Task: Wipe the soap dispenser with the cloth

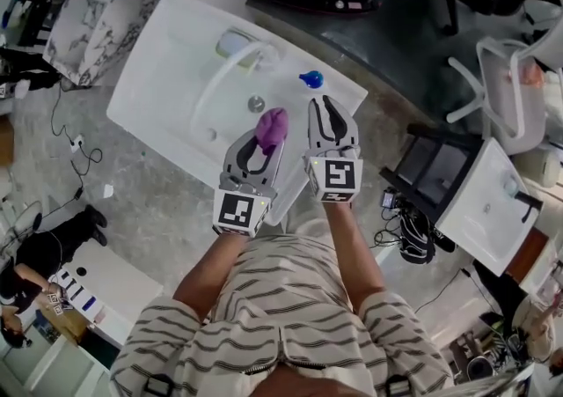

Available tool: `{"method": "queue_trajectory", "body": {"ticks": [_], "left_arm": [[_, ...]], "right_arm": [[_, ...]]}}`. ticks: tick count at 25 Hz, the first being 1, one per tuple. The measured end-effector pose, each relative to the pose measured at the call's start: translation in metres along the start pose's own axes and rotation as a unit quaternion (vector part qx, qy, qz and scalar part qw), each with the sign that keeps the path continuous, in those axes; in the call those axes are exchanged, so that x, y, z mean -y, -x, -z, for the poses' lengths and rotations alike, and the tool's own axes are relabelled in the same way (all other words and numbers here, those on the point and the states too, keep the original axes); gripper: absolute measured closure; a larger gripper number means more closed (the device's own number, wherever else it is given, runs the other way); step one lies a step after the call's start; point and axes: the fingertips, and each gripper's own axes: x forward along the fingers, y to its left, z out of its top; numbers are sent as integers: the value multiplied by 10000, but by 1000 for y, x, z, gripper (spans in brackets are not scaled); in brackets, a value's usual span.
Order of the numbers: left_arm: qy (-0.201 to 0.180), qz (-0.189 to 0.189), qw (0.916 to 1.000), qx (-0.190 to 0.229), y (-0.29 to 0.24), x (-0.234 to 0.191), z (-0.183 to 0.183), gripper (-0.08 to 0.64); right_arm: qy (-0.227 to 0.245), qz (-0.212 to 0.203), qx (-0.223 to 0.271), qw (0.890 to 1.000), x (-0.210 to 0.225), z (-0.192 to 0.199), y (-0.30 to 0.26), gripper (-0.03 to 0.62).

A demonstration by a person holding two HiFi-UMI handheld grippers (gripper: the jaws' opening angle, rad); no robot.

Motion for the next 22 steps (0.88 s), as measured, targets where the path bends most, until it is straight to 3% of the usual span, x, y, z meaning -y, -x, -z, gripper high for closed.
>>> {"method": "queue_trajectory", "body": {"ticks": [12,22], "left_arm": [[76,-36,9999,-126,-7,-4,18,440],[222,-146,9996,-120,-11,-11,17,440]], "right_arm": [[167,36,-162,9997,7,23,-35,442],[468,77,-253,9986,7,25,-53,439]]}}
